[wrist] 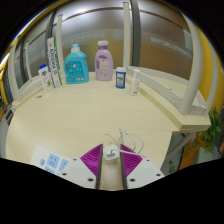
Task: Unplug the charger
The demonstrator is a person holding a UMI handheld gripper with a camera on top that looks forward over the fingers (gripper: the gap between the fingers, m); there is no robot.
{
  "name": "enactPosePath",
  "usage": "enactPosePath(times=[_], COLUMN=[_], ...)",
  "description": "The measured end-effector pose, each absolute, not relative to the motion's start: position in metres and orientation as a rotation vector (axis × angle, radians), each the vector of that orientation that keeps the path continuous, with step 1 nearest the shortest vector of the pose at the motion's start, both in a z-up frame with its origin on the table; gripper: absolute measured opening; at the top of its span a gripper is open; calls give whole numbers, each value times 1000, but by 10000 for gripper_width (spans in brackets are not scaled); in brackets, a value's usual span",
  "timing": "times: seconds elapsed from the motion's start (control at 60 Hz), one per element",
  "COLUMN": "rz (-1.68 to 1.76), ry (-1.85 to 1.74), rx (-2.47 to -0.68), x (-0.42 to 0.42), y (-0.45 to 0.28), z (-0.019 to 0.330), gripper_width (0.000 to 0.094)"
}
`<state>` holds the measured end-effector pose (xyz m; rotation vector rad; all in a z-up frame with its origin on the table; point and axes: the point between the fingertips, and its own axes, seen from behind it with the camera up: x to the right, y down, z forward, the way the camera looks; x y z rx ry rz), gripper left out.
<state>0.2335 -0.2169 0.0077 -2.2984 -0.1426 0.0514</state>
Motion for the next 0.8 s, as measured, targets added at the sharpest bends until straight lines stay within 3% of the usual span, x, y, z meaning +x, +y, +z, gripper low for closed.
enactPosePath(times=[0.133,0.2,0.483,0.8], rz=[48,50,-37,-97], ry=[-107,-77,8,33], rx=[-2425,-2452,-2490,-2324], x=[233,234,246,214], y=[-241,-252,-314,-413], z=[2,9,45,151], gripper_width=[659,758,831,853])
